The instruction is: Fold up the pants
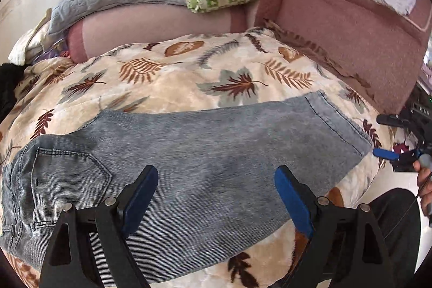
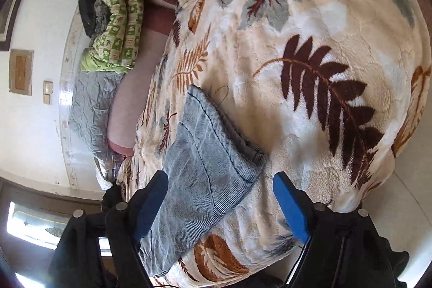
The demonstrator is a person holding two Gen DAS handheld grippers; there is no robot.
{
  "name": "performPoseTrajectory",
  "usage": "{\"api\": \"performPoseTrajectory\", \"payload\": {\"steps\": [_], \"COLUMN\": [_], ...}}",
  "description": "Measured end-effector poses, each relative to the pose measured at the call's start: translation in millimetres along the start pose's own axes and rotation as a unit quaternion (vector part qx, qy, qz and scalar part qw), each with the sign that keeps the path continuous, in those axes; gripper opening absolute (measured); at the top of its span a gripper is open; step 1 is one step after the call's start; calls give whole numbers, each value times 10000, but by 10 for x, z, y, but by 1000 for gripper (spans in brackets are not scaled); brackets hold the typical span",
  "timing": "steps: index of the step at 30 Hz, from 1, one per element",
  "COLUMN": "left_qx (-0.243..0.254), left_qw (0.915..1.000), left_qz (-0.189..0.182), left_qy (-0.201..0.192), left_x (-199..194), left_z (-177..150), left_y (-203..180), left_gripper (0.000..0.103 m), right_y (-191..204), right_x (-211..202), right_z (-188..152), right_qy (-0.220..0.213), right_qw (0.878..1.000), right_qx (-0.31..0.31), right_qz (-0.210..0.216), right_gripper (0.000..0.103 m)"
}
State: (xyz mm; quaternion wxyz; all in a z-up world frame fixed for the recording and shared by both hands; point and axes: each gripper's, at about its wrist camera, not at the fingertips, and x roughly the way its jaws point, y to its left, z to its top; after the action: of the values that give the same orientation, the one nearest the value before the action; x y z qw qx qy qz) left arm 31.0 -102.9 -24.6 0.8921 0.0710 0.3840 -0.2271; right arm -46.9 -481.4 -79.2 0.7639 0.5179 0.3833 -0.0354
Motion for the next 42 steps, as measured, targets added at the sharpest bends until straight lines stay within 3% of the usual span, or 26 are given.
{"api": "performPoseTrajectory", "payload": {"steps": [1, 2, 3, 5, 7, 15, 20, 24, 34, 38, 42], "left_qx": [66, 95, 103, 57, 4, -200, -228, -213, -348, -331, -369], "left_qw": [10000, 9999, 9998, 9998, 9998, 9992, 9991, 9989, 9988, 9988, 9987], "left_qz": [-9, -2, 12, 9, 16, 44, -5, -51, -169, -193, -219], "left_qy": [57, 114, 162, 189, 213, 356, 349, 419, 316, 312, 274], "left_x": [29, 48, 67, 71, 86, 218, 225, 271, 225, 223, 211], "left_z": [-15, -36, -47, -73, -81, -100, -138, -161, -146, -149, -147], "left_y": [-56, -93, -121, -123, -99, 5, 26, 33, 81, 82, 103], "left_gripper": [88, 88, 88, 88, 88, 88, 88, 88, 88, 88, 88], "right_y": [6, -12, -36, 8, 76, 677, 370, 188, 455, 452, 760], "right_x": [53, 122, 186, 222, 204, 106, 252, 209, 161, 170, 31], "right_z": [29, 63, 89, 91, 70, 167, 170, 95, 59, 69, 47], "right_qy": [99, 204, 310, 324, 301, 156, 547, 578, 703, 827, 544], "right_qw": [9999, 9994, 9989, 9973, 9958, 9844, 9829, 9845, 9626, 9600, 9559], "right_qx": [-50, -41, -6, -270, -541, -1528, -1170, -1060, -1862, -1906, -2289], "right_qz": [-124, -261, -362, -595, -669, -861, -1310, -1272, -1835, -1878, -1759], "right_gripper": [76, 67, 48, 27, 22, 16, 21, 22, 19, 18, 17]}}
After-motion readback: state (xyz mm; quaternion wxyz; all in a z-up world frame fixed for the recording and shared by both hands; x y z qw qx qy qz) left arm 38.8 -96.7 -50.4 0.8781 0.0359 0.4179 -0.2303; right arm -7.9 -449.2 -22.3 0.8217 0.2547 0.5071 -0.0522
